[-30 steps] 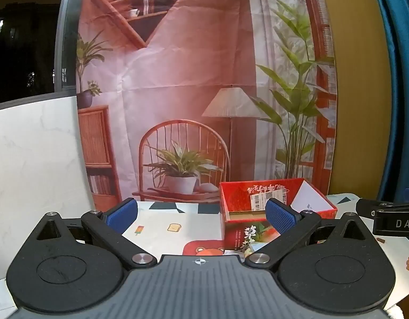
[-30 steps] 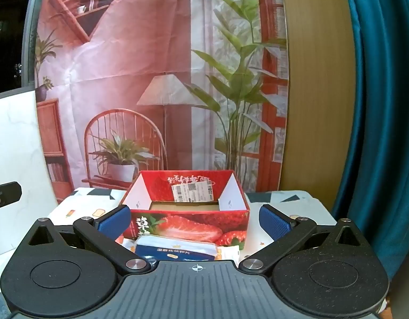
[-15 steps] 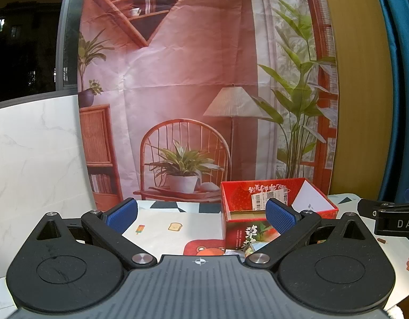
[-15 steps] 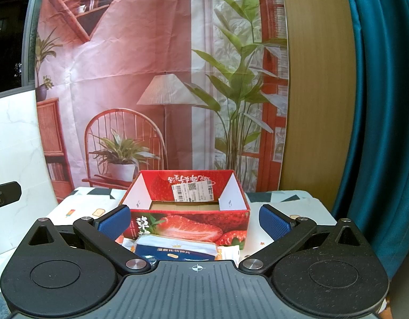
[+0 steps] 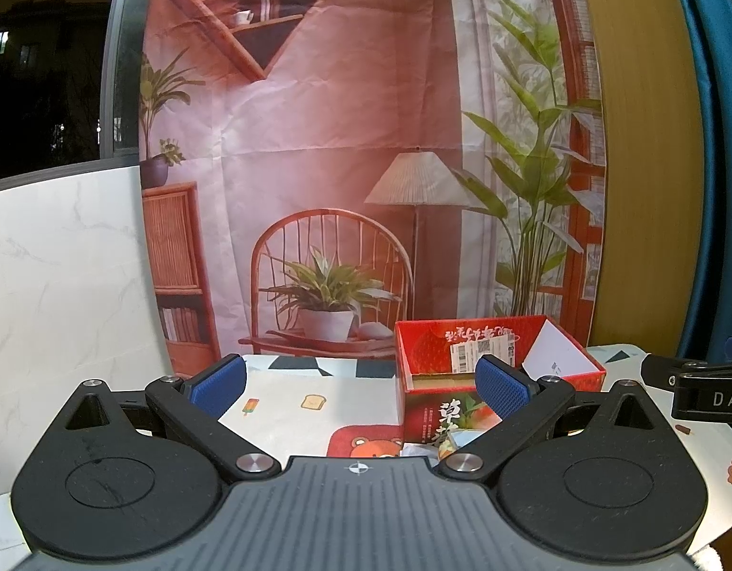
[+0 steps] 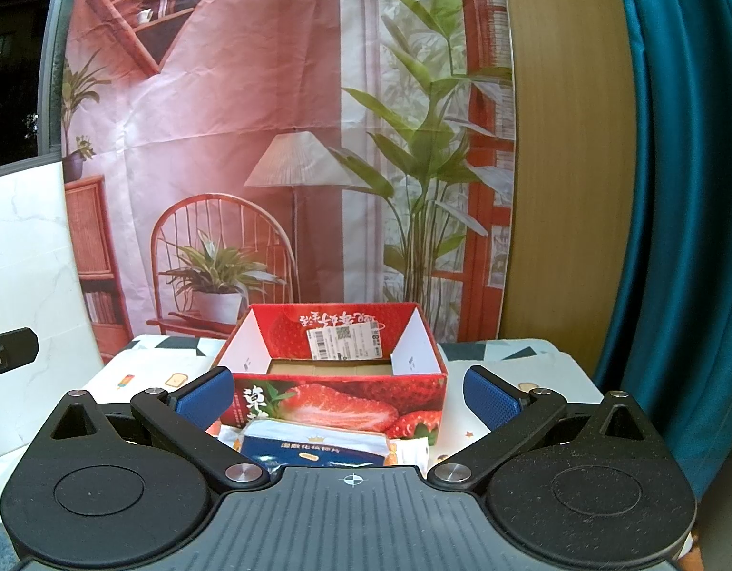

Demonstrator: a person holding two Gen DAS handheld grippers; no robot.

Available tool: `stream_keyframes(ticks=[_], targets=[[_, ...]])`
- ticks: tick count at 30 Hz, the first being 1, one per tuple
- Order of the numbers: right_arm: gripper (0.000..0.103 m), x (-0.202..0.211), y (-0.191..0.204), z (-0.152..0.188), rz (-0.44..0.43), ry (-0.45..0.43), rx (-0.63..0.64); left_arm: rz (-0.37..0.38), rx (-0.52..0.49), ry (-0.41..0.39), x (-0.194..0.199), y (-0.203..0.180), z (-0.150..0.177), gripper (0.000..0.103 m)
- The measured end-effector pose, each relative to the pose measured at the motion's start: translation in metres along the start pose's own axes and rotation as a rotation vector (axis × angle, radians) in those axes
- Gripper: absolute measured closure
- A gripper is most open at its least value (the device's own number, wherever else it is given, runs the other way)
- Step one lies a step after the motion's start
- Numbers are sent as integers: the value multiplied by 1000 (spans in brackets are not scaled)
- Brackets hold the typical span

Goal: Organize soft objects

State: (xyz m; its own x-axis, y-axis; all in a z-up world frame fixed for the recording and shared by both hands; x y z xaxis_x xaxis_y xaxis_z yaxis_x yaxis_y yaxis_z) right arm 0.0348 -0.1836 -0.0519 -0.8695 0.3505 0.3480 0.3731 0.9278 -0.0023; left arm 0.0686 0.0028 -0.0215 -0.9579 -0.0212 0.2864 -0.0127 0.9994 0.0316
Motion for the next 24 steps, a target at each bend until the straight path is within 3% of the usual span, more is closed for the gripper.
stream_keyframes(ticks=[24], targets=[[0,-2,0,1,-1,3,-1,1,1,5,-2,-1,5,0]])
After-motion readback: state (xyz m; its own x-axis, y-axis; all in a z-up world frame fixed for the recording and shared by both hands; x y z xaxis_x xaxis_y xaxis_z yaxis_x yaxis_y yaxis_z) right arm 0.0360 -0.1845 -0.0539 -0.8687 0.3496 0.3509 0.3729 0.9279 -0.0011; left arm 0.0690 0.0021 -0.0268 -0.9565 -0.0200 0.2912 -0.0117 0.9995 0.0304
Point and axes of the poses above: each gripper's, at about its wrist camera, not at the fingertips, and x roughly against the way its jaws point, y to its left, z to its underside, the point moved 7 cm from there along -x, roughly the way its jaws point, and after that the axes turned 3 degrees about x, right-handed, at the moved point
